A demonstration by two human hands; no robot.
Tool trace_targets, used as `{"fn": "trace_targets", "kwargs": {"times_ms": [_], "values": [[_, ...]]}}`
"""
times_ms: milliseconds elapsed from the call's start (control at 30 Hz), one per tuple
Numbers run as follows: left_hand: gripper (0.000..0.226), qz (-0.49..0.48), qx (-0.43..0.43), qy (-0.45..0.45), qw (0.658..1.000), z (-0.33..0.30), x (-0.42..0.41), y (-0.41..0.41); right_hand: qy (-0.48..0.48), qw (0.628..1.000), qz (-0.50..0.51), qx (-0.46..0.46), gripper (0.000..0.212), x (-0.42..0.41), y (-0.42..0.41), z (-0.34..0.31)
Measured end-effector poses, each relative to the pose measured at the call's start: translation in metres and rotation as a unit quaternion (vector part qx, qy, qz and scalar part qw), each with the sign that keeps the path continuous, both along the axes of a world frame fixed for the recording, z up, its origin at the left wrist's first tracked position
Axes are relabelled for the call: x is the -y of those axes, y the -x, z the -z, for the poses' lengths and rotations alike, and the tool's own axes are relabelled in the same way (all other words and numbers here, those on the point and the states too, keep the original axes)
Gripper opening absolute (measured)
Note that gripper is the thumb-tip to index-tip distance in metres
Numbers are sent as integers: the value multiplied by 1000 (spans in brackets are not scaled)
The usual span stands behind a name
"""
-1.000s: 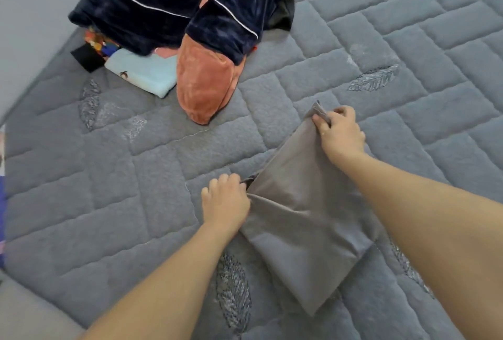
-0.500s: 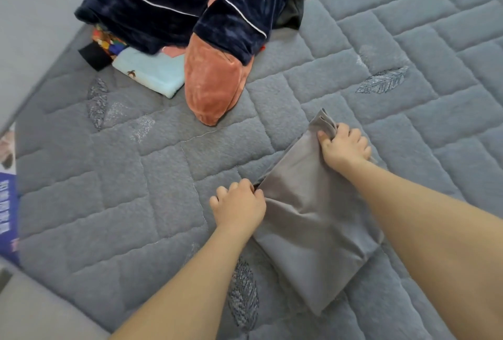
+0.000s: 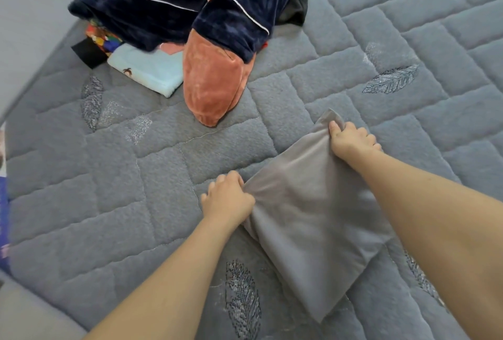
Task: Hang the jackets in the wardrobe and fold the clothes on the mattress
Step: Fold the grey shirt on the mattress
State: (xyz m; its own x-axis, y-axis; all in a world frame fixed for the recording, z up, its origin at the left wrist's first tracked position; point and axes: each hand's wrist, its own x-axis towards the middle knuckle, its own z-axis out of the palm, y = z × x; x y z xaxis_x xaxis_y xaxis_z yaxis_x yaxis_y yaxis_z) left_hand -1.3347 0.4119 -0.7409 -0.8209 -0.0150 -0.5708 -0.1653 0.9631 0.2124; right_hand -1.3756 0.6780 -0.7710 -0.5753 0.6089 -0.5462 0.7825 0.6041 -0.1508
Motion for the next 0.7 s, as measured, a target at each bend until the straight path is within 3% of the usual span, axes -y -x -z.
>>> {"fn": "trace_targets", "kwargs": {"times_ms": [133, 233, 300, 367, 467, 533, 600, 700], "values": [[42, 10, 52, -23, 998, 4, -28, 3, -4, 999, 10, -45, 66, 8, 5, -5], [50, 6, 68, -23, 997, 8, -34, 8, 92, 992, 0, -91, 46, 13, 10, -17], [47, 25, 83, -40, 995, 8, -34, 9, 155, 981, 1, -113, 30, 15, 10, -30], [27, 25, 100, -85, 991, 4, -29, 5, 184, 973, 2, -137, 5, 20, 7, -46], [10, -44, 120, -173, 977, -9, -19, -6, 221, 955, 19, -197, 14, 33, -1, -80], [16, -107, 107, -203, 968, -27, -12, -15, 235, 942, 37, -236, 20, 47, -8, -109], [22, -147, 51, -209, 965, -56, -1, -20, 277, 914, 77, -287, 25, 65, -14, -142], [16, -131, -43, -180, 974, -120, 29, -25, 350, 854, 137, -359, 31, 93, -25, -206]]}}
